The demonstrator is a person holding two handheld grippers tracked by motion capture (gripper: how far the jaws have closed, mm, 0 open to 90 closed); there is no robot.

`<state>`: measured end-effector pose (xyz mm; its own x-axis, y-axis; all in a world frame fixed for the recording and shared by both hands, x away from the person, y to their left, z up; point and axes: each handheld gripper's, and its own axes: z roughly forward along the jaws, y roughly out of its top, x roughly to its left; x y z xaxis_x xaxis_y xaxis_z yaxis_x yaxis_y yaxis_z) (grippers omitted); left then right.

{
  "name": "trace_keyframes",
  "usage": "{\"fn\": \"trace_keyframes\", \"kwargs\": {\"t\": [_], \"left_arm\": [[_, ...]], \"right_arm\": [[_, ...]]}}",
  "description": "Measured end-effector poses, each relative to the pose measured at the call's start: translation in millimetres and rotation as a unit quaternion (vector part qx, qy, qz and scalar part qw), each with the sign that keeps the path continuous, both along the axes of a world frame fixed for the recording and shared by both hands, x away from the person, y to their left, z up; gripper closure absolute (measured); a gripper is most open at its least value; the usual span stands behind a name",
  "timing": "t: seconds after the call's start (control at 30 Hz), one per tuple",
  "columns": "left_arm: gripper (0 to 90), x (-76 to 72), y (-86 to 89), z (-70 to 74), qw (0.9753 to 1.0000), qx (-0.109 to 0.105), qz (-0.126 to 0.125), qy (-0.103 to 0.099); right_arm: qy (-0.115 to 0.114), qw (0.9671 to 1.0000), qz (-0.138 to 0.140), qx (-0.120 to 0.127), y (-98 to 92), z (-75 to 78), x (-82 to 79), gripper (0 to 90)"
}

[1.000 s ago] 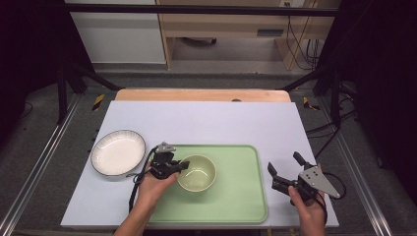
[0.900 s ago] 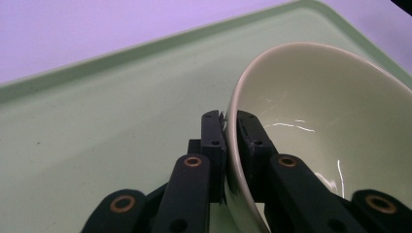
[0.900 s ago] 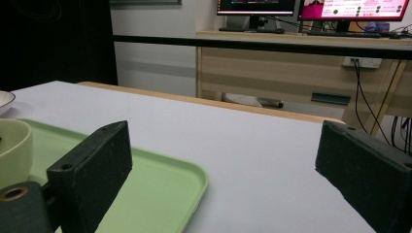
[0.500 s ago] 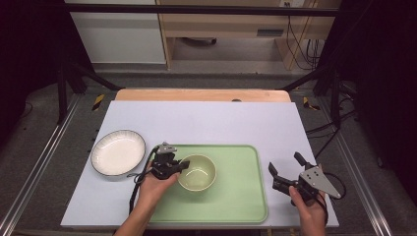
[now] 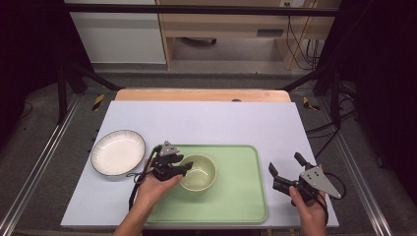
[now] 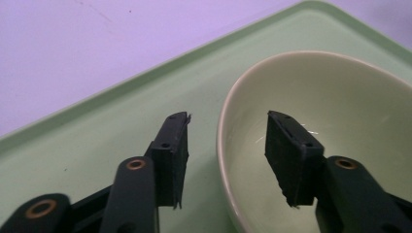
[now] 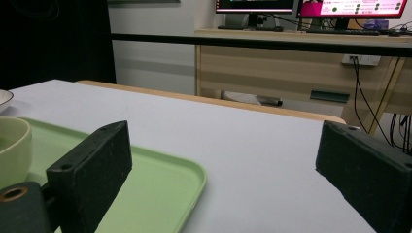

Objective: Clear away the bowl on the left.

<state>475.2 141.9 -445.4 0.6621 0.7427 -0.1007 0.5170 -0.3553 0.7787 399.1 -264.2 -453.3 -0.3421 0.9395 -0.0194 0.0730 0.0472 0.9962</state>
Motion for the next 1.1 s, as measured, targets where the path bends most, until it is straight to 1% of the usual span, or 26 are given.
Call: {"fn": "trace_keyframes", "kwargs": {"t": [0.03, 0.07, 0.1, 0.13, 0.2, 0.23, 0.3, 0.4, 0.43, 0.47, 0.53, 0.57, 0.7, 0.73, 0.77, 0.8, 0.83, 0.87, 0.93, 1.03, 1.07, 1.1], "left_arm": [[47.2, 0.0, 0.0, 0.0, 1.0, 0.0, 0.0, 0.0], [44.2, 0.0, 0.1, 0.3, 1.0, -0.006, 0.001, -0.003], [44.2, 0.1, 0.1, 0.3, 1.0, -0.008, 0.002, -0.003], [38.3, 0.3, -0.7, -0.5, 0.9999, -0.009, 0.001, -0.007], [35.8, 0.1, -0.6, -0.5, 0.9999, -0.01, -0.001, -0.01], [33.0, -0.2, -0.2, 0.5, 0.9998, -0.015, 0.0, -0.016], [28.9, -0.9, 0.7, 3.0, 0.9995, -0.021, -0.002, -0.021], [19.7, -3.7, 1.2, 8.0, 0.9987, -0.042, -0.016, -0.026], [18.1, -5.2, 1.3, 11.0, 0.9981, -0.048, -0.02, -0.033], [16.8, -5.2, 1.3, 11.0, 0.9981, -0.048, -0.02, -0.033], [13.7, -7.0, 2.5, 17.8, 0.9967, -0.065, -0.028, -0.041], [13.0, -7.0, 2.5, 17.8, 0.9967, -0.065, -0.028, -0.041], [10.7, -8.2, 6.6, 23.0, 0.9947, -0.075, -0.044, -0.055], [8.8, -7.8, 10.1, 23.9, 0.993, -0.084, -0.053, -0.064], [8.7, -8.0, 12.3, 23.8, 0.992, -0.088, -0.054, -0.072], [8.6, -8.0, 12.3, 23.8, 0.992, -0.088, -0.054, -0.072], [8.2, -7.3, 15.7, 23.8, 0.991, -0.094, -0.057, -0.077], [7.9, -7.3, 15.7, 23.8, 0.991, -0.094, -0.057, -0.077], [7.9, -6.9, 20.5, 24.6, 0.99, -0.102, -0.053, -0.082], [7.9, -6.1, 27.4, 24.1, 0.9902, -0.104, -0.045, -0.081], [7.9, -5.9, 29.0, 23.9, 0.9901, -0.105, -0.045, -0.082], [7.8, -5.7, 31.1, 24.1, 0.9902, -0.104, -0.046, -0.082]], "right_arm": [[0.0, 1.0, 0.0, 0.0, -0.1, 0.0, 0.1, 6.4], [0.001, 1.0, 0.0, 0.001, -0.2, -0.1, 0.0, 6.2], [0.001, 1.0, 0.0, 0.001, -0.2, -0.1, 0.0, 6.2], [0.003, 1.0, -0.001, 0.008, -0.2, 0.2, -0.7, 6.1], [-0.001, 1.0, 0.0, 0.008, 0.1, 0.6, -1.1, 6.0], [-0.002, 1.0, 0.001, 0.007, 0.2, 0.6, -1.3, 6.0], [0.0, 1.0, 0.001, 0.009, 0.6, 0.5, -1.3, 6.0], [0.003, 1.0, 0.0, 0.009, 0.5, 0.3, -0.8, 5.9], [0.003, 0.9999, 0.0, 0.009, 0.7, 0.2, -0.6, 5.9], [0.003, 1.0, 0.001, 0.008, 0.8, 0.1, -0.4, 5.9], [0.002, 1.0, 0.0, 0.009, 0.8, 0.4, -0.5, 5.9], [0.001, 1.0, -0.001, 0.008, 0.3, 0.5, -0.7, 5.8], [-0.001, 1.0, -0.002, 0.009, -0.6, 0.6, -1.2, 5.8], [-0.001, 1.0, -0.002, 0.008, -1.3, 0.4, -0.9, 5.7], [0.0, 1.0, -0.001, 0.008, -1.2, 0.2, -0.7, 5.7], [0.0, 1.0, -0.001, 0.008, -1.2, 0.2, -0.7, 5.7], [0.003, 1.0, -0.002, 0.009, -0.9, -0.2, 0.1, 5.7], [0.003, 0.9999, -0.002, 0.01, -0.9, -0.4, 0.5, 5.7], [0.004, 0.9999, -0.003, 0.011, -0.8, -0.4, 0.8, 5.7], [0.003, 1.0, -0.003, 0.007, -1.0, -0.1, -0.6, 5.4], [0.003, 0.9999, -0.005, 0.01, -0.7, 0.1, -1.5, 5.3], [0.0, 1.0, -0.005, 0.008, -1.2, 0.1, -1.4, 5.3]]}}
